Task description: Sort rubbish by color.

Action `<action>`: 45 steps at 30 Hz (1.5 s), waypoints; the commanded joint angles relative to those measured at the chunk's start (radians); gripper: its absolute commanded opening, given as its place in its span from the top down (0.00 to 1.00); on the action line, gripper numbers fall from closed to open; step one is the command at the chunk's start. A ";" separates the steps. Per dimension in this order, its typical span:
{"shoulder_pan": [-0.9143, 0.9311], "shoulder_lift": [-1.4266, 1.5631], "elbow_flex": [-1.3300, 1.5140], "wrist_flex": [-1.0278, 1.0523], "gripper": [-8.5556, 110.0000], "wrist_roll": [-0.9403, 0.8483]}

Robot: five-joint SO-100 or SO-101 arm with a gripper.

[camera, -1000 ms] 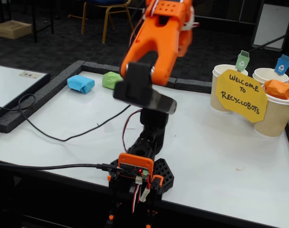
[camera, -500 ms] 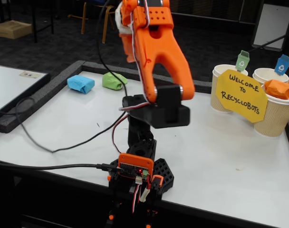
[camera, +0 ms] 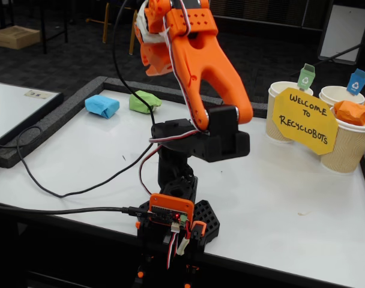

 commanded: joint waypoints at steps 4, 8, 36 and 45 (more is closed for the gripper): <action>-0.015 -0.236 -0.259 -0.097 0.93 -0.009; -0.014 -0.374 -0.328 -0.146 0.93 -0.009; 0.236 -1.420 -0.934 -0.350 0.83 -0.006; 0.176 -1.546 -1.037 -0.328 0.78 -0.006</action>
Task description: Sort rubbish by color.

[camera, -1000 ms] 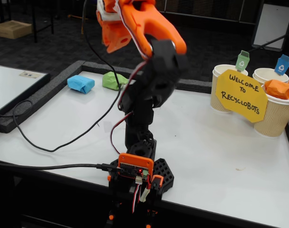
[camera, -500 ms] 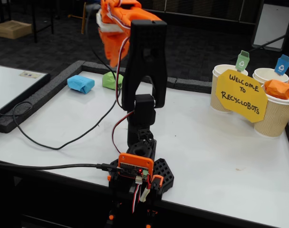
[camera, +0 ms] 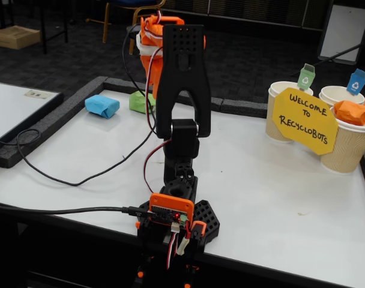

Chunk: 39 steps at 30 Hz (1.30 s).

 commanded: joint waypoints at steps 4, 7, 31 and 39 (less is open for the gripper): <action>-0.061 -0.017 -0.209 0.021 0.77 -0.006; -0.075 -0.040 -0.225 0.025 0.76 -0.006; 0.023 -0.190 -0.359 -0.017 0.73 0.107; -0.034 -0.196 -0.368 -0.008 0.74 0.233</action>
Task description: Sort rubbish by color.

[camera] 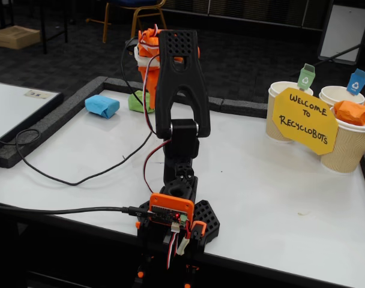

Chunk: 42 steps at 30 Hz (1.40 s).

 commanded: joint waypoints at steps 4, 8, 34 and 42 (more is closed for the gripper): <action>-0.049 0.044 -0.153 0.009 0.74 0.155; -0.069 0.041 -0.155 0.014 0.74 0.216; -0.071 -0.020 -0.138 -0.023 0.93 0.388; -0.058 -0.015 -0.149 -0.003 0.93 0.379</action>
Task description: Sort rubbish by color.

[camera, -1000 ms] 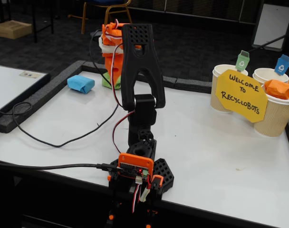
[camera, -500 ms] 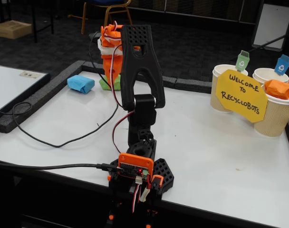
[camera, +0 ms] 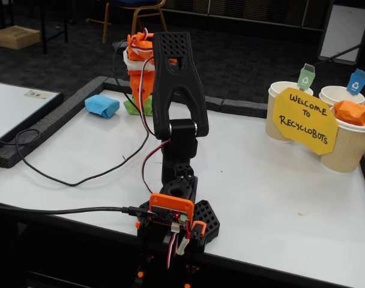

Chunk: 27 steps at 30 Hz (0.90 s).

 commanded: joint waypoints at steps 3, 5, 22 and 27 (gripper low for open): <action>0.006 0.064 -0.193 0.095 0.93 -0.034; 0.006 0.117 -0.204 0.137 0.93 -0.069; 0.218 0.934 0.224 0.210 0.93 -0.233; 0.272 1.158 0.393 0.212 0.93 -0.267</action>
